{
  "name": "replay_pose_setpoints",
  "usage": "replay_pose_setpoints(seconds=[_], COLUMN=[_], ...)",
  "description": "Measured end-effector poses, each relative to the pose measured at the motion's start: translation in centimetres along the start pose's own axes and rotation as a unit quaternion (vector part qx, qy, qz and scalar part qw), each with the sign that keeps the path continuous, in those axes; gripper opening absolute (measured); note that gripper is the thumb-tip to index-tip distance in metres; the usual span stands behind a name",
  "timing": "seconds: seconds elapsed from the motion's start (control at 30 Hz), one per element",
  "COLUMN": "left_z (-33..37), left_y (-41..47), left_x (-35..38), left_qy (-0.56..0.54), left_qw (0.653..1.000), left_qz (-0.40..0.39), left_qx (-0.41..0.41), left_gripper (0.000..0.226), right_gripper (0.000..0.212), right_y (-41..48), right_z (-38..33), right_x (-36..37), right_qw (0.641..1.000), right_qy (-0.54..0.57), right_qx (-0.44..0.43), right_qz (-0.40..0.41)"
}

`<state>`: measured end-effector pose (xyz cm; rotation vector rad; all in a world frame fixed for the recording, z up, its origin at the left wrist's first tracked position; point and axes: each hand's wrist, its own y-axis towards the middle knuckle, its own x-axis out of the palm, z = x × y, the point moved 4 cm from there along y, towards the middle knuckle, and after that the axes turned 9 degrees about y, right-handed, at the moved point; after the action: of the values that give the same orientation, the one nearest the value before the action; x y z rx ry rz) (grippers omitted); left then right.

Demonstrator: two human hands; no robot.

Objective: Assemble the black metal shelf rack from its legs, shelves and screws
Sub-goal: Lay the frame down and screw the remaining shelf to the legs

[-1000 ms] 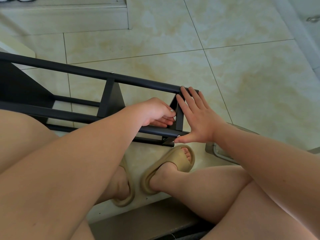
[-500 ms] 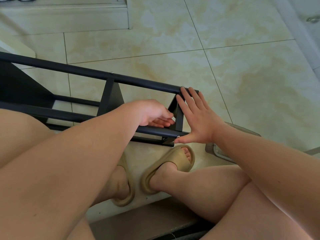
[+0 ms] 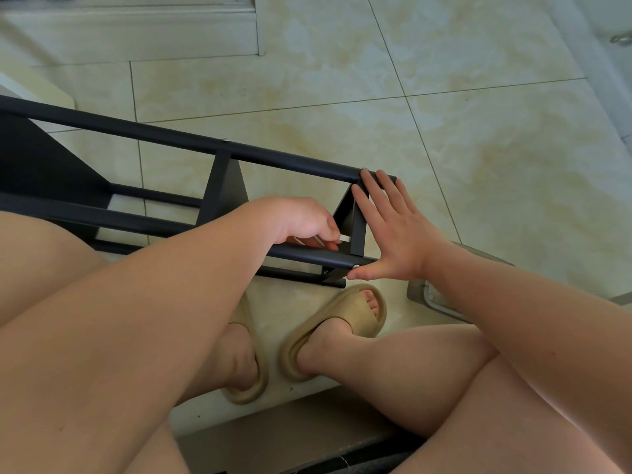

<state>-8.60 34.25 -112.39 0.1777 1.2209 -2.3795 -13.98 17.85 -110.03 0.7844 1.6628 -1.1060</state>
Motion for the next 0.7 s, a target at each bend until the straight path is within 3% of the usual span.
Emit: replay_pose_setpoints(seconds=[0.43,0.7], left_z=[0.1,-0.5], left_y=[0.5,0.4], left_x=[0.4,-1.3], left_qy=[0.149,0.093], left_qw=[0.988,0.994], left_qz=[-0.022,0.034], left_qx=[0.026,0.045], left_gripper=[0.024,0.004], right_gripper=[0.138,0.136], right_y=[-0.1,0.0], right_z=[-0.1,0.1], right_x=[0.0,0.0], right_qw=[1.000,1.000], right_qy=[-0.004,-0.001], right_qx=[0.000,-0.003], right_qz=[0.000,0.006])
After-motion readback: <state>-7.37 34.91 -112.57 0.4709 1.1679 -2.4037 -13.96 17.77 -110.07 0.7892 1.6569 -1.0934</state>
